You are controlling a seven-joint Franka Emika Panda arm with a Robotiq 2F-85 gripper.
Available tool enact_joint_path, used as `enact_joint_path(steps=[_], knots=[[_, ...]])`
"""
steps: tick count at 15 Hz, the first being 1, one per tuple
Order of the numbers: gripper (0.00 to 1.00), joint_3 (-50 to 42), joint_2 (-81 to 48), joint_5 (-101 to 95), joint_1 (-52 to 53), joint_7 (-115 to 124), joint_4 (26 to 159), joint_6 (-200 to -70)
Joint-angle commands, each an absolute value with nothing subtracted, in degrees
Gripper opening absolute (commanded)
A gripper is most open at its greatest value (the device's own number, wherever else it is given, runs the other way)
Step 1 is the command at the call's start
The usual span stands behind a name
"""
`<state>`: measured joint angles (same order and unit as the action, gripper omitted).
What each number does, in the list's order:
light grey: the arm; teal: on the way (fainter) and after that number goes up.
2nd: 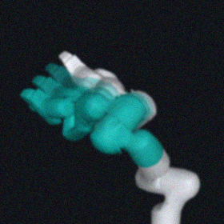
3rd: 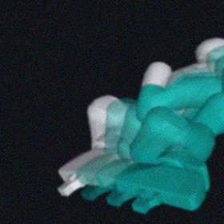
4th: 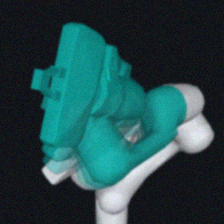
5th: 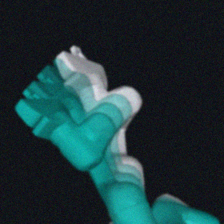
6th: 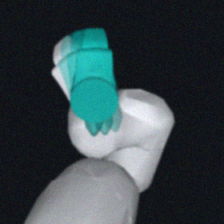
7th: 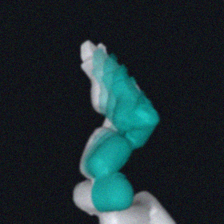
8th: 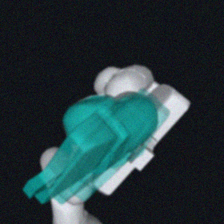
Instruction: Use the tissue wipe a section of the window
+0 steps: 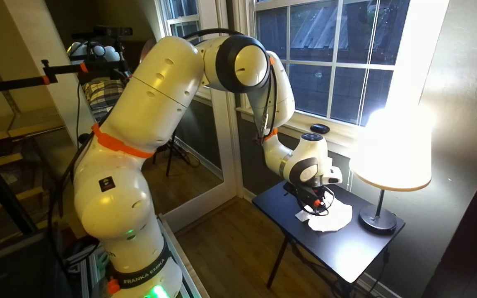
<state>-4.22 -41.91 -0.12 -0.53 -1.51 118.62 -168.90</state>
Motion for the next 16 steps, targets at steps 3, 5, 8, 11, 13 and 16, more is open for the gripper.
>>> enact_joint_path(steps=[3,5,8,11,13,16], knots=[[0.0,-15.38,-34.13,-2.17,12.16,5.59,128.01,-182.91],[0.0,-19.95,-31.06,-0.26,17.79,6.18,131.95,-189.12],[0.0,-31.92,-28.88,5.44,30.51,5.86,136.82,-197.37],[0.0,-40.57,-28.14,12.88,41.08,3.9,140.54,-204.57],[0.0,-41.06,-26.56,13.17,43.08,3.17,142.19,-209.66],[0.01,-39.56,-27.35,11.47,41.88,4.39,140.5,-207.56]])
